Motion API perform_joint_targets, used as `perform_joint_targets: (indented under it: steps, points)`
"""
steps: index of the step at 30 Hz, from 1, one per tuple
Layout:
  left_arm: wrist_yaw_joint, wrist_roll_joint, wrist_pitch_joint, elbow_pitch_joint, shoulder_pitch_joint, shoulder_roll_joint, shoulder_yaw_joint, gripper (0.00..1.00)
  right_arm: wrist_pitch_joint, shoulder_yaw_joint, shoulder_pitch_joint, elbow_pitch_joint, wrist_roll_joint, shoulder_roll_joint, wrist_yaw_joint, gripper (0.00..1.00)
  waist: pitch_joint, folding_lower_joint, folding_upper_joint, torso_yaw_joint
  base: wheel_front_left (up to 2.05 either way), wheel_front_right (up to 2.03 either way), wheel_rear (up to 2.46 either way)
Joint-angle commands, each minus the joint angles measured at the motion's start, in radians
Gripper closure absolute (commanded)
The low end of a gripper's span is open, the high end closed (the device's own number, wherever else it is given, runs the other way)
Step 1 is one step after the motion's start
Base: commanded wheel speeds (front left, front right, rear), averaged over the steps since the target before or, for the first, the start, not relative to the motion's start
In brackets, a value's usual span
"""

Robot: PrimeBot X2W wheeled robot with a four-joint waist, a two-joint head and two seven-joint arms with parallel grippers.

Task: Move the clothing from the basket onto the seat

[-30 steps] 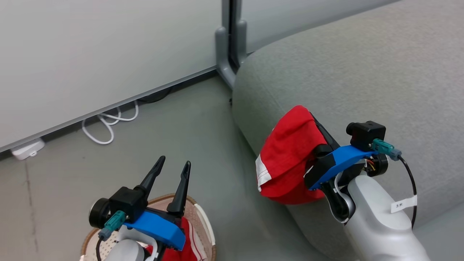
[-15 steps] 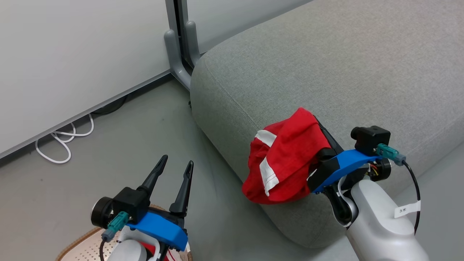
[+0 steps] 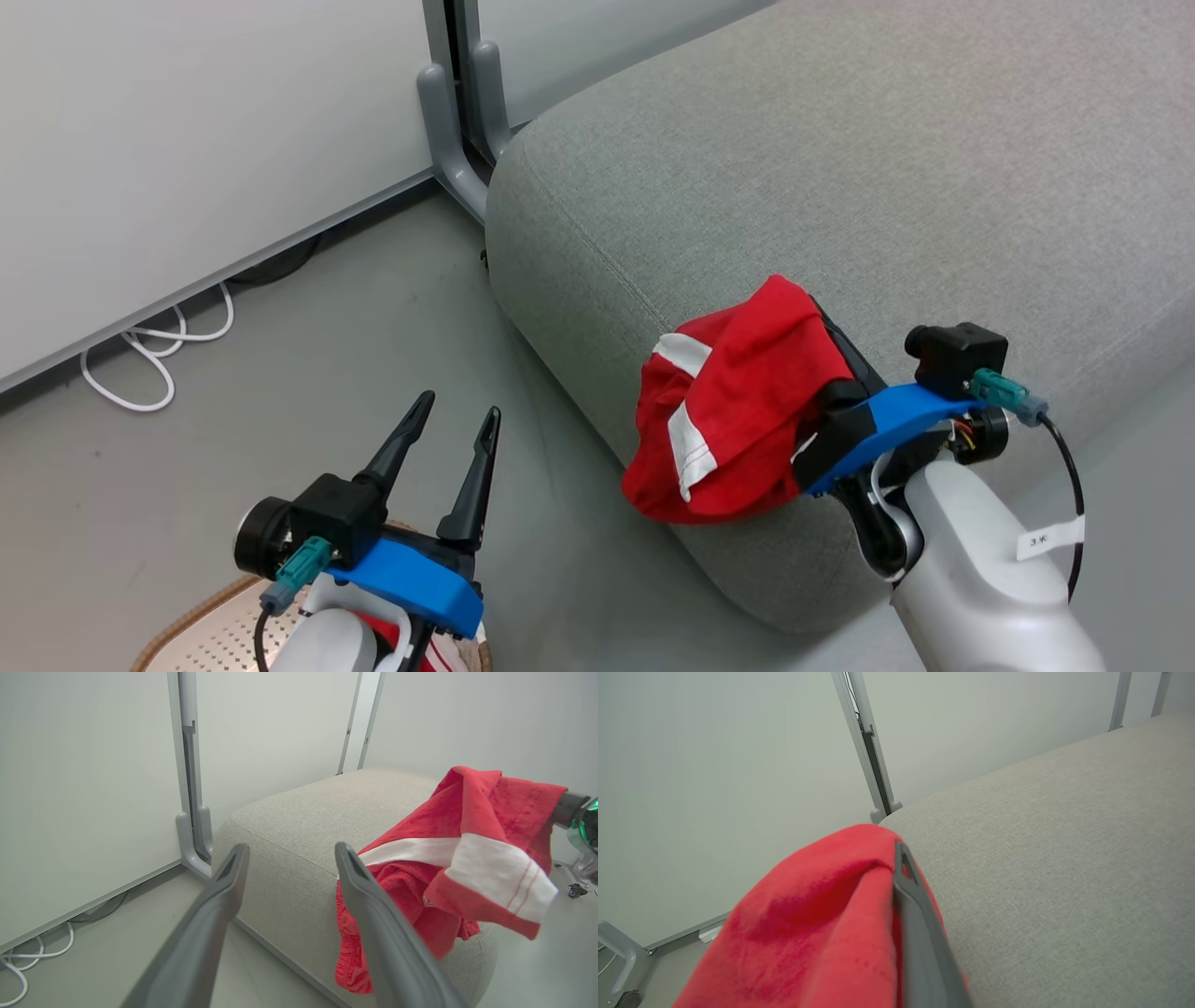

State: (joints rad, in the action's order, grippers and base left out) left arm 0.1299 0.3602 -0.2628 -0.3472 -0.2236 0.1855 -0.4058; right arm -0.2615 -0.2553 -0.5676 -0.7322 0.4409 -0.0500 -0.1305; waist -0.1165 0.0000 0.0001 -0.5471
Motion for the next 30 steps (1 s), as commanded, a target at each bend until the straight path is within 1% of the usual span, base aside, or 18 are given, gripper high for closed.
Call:
perform_joint_targets:
  steps: [1,5,9,12,16,20,25,30]
  points:
    - [0.001,-0.003,-0.003,0.007,-0.009,0.008,0.005,0.0,-0.005,-0.003,-0.02,-0.002,0.006,-0.001,0.0,1.0,-0.008,0.0,-0.0001,-0.001,0.0,0.0,0.0]
    - [0.001,-0.017,-0.003,0.028,-0.007,0.019,0.022,0.0,-0.005,0.026,-0.093,-0.016,-0.003,-0.001,0.0,1.0,-0.038,0.0,-0.0001,-0.005,0.0,0.0,0.0]
    - [0.001,-0.034,-0.003,0.058,-0.037,0.041,0.019,0.0,0.0,0.083,-0.198,-0.03,-0.023,-0.038,0.0,1.0,-0.105,0.0,-0.0001,0.015,0.0,0.0,0.0]
    - [0.002,-0.043,-0.003,0.079,-0.057,0.063,0.012,0.0,0.008,0.137,-0.281,-0.036,-0.034,-0.087,0.0,1.0,-0.159,0.0,-0.0001,0.036,0.0,0.0,0.0]
    - [0.002,-0.055,-0.003,0.114,-0.088,0.093,0.011,0.0,0.007,0.232,-0.384,-0.03,-0.021,-0.15,0.0,1.0,-0.23,0.0,-0.0001,0.059,0.0,0.0,0.0]
    - [0.002,-0.068,-0.003,0.149,-0.118,0.125,0.01,0.0,0.004,0.327,-0.465,-0.023,-0.036,-0.213,0.0,1.0,-0.311,0.0,-0.0001,0.079,0.0,0.0,0.0]
    - [0.002,-0.09,-0.003,0.188,-0.163,0.158,-0.006,0.0,-0.001,0.457,-0.516,-0.023,-0.068,-0.271,0.0,1.0,-0.406,0.0,-0.0001,0.107,0.0,0.0,0.0]
    - [0.002,-0.108,-0.003,0.22,-0.215,0.184,-0.028,0.0,-0.004,0.578,-0.493,-0.05,-0.087,-0.274,0.0,1.0,-0.486,0.0,-0.0001,0.137,0.0,0.0,0.0]
